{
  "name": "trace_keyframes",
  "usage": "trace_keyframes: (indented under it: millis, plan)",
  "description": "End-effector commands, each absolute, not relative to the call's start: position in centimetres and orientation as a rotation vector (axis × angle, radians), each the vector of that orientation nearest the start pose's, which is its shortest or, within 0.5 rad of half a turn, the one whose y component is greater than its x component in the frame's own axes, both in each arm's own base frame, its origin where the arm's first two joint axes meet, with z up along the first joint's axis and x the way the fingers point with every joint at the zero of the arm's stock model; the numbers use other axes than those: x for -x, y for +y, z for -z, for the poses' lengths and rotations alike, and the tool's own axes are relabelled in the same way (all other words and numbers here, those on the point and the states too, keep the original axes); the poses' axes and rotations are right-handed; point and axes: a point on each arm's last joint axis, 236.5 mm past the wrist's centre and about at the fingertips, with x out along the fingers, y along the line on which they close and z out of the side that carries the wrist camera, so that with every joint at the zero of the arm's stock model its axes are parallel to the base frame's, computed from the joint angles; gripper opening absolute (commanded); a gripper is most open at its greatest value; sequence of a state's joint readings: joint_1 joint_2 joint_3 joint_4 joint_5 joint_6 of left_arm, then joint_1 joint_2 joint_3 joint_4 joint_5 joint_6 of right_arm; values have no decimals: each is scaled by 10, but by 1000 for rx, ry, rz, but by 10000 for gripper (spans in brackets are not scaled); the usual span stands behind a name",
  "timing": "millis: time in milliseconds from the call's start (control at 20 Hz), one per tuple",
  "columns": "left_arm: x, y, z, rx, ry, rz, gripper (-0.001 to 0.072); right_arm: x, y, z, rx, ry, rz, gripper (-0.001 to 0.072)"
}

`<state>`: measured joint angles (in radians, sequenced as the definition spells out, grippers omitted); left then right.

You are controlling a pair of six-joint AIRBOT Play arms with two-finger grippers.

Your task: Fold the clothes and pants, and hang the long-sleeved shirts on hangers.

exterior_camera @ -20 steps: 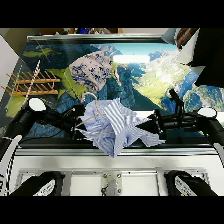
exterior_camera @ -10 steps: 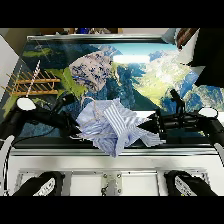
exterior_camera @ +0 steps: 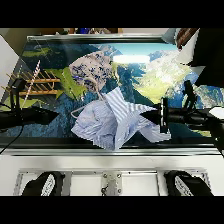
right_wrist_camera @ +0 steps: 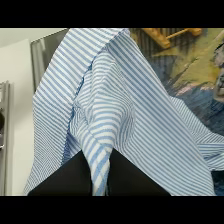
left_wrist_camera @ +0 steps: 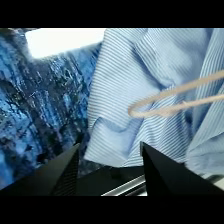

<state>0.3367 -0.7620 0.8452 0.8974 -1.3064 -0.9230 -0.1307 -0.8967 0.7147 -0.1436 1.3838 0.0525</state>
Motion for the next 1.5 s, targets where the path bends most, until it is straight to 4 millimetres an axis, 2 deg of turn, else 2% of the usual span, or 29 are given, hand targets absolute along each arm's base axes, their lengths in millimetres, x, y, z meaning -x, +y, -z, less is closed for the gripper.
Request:
trace_keyframes:
  millis: [0, 100, 150, 200, 300, 400, 500, 650, 800, 900, 1000, 1200, 1250, 1300, 1350, 1450]
  plan:
    - [-273, -73, -114, 300, 949, 440, 394, -294, 186, -186, -52, 205, -1125, 10]
    - [-259, -100, -104, 340, 1010, 488, 414, -297, 185, -193, -60, 183, -1104, 10]
    - [-251, -113, -90, 395, 1061, 486, 632, -298, 184, -196, -62, 172, -1095, 10]
    - [-244, -124, -73, 462, 1116, 466, 675, -298, 183, -198, -63, 166, -1089, 10]
    - [-233, -141, -36, 627, 1213, 380, 675, -300, 183, -200, -67, 161, -1082, 10]
    - [-223, -155, -3, 715, 1265, 315, 675, -300, 183, -200, -66, 160, -1082, 10]
    - [-212, -172, 18, 799, 1298, 280, 675, -300, 183, -200, -66, 160, -1082, 10]
    - [-202, -198, 36, 942, 1296, 287, 675, -299, 183, -200, -66, 160, -1083, 10]
    - [-196, -209, 47, 1080, 1290, 257, 675, -299, 183, -200, -66, 160, -1083, 10]
    - [-195, -213, 52, 1088, 1273, 252, 674, -299, 183, -200, -66, 160, -1083, 10]
    - [-203, -219, 48, 1130, 1230, 245, 674, -299, 183, -200, -66, 160, -1083, 10]
    - [-203, -232, 69, 1130, 1305, 184, 673, -299, 183, -200, -66, 160, -1084, 10]
    - [-210, -237, 68, 1118, 1300, 187, 603, -299, 183, -200, -66, 160, -1084, 10]
    - [-219, -243, 65, 1097, 1286, 198, 462, -299, 183, -200, -69, 162, -1083, 10]
    - [-228, -248, 62, 1077, 1276, 211, 401, -299, 183, -200, -90, 175, -1082, 10]
    - [-242, -252, 59, 1062, 1269, 219, 34, -297, 183, -203, -100, 176, -1079, 10]
